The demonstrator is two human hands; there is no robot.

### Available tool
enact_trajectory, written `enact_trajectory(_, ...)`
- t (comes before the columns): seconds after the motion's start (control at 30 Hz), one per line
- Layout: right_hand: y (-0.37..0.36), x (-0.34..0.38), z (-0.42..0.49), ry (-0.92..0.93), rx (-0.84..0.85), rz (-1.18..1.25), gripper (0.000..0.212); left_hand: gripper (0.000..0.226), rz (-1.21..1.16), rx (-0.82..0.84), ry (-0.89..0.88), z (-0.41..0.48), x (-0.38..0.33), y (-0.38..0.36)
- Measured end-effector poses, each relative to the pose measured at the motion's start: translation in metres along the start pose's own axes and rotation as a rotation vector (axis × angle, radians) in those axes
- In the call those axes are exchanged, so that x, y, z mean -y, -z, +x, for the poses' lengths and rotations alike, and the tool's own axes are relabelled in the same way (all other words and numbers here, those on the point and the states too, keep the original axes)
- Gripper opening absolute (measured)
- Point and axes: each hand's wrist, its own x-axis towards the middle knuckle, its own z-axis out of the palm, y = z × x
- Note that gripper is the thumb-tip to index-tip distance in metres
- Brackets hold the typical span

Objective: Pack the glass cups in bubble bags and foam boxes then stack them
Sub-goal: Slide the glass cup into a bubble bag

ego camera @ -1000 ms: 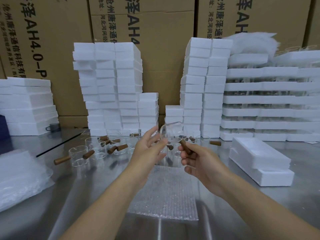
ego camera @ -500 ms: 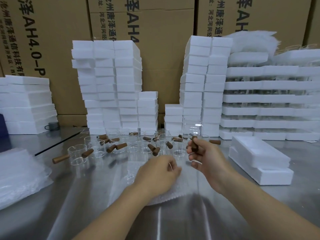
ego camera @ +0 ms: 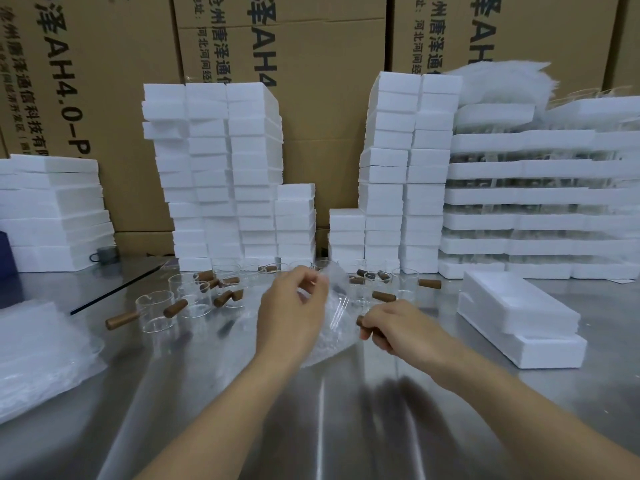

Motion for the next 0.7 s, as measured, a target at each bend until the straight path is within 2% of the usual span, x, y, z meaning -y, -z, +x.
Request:
enact_trajectory(0.13,-0.006,0.001,-0.001,0.020,0.072,0.066,0.031,0.011,0.252,0.127,-0.350,-0.018,-0.012,-0.005)
enact_trajectory(0.2,-0.007,0.002,-0.002,0.015,0.078,0.100,0.032,0.009,0.261,0.145,-0.489,-0.025,-0.017,-0.009)
enact_trajectory(0.27,-0.007,0.001,-0.003,0.001,0.072,0.159,0.033,0.011,0.211,0.143,-0.543,-0.031,-0.024,-0.014)
enact_trajectory(0.43,-0.002,0.003,-0.005,0.088,0.159,0.518,0.035,0.004,-0.038,0.167,-0.469,-0.043,-0.039,-0.022)
enact_trajectory(0.53,0.004,0.005,-0.005,0.091,0.178,0.754,0.027,0.003,-0.193,0.226,-0.354,-0.048,-0.045,-0.026)
enact_trajectory(0.63,0.010,0.004,-0.007,0.090,0.215,0.783,0.020,0.010,-0.247,0.292,-0.323,-0.051,-0.049,-0.025)
enact_trajectory(0.7,0.013,0.005,-0.007,0.107,0.235,0.766,0.022,0.014,-0.295,0.270,-0.308,-0.047,-0.051,-0.019)
